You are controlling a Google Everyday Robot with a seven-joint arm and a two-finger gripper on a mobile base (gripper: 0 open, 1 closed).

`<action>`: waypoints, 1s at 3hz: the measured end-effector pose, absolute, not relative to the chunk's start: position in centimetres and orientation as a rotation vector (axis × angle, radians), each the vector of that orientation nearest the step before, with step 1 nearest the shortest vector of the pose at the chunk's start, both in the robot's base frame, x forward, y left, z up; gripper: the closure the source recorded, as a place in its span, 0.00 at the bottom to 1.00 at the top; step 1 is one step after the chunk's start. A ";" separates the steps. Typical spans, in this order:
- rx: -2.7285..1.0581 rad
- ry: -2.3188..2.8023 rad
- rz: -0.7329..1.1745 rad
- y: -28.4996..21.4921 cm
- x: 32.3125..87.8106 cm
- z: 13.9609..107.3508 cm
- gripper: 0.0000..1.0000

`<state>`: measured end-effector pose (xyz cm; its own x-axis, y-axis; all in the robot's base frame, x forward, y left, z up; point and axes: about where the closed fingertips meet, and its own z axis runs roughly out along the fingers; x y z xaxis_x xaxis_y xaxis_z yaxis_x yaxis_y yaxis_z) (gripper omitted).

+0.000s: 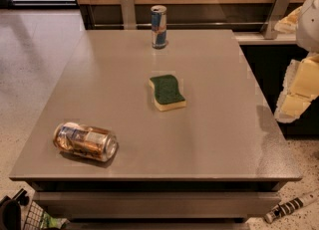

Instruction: Place orange can upright

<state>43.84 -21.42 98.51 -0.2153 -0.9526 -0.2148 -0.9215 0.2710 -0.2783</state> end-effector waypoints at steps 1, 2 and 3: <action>-1.708 2.207 -0.128 -21.4 43.8 98.5 0.00; -1.695 2.186 -0.064 -19.1 44.4 98.3 0.00; -1.675 2.201 -0.004 -15.7 44.3 97.6 0.00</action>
Offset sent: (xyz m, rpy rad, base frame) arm 0.0149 0.0587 -0.0097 0.1314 0.0339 0.0279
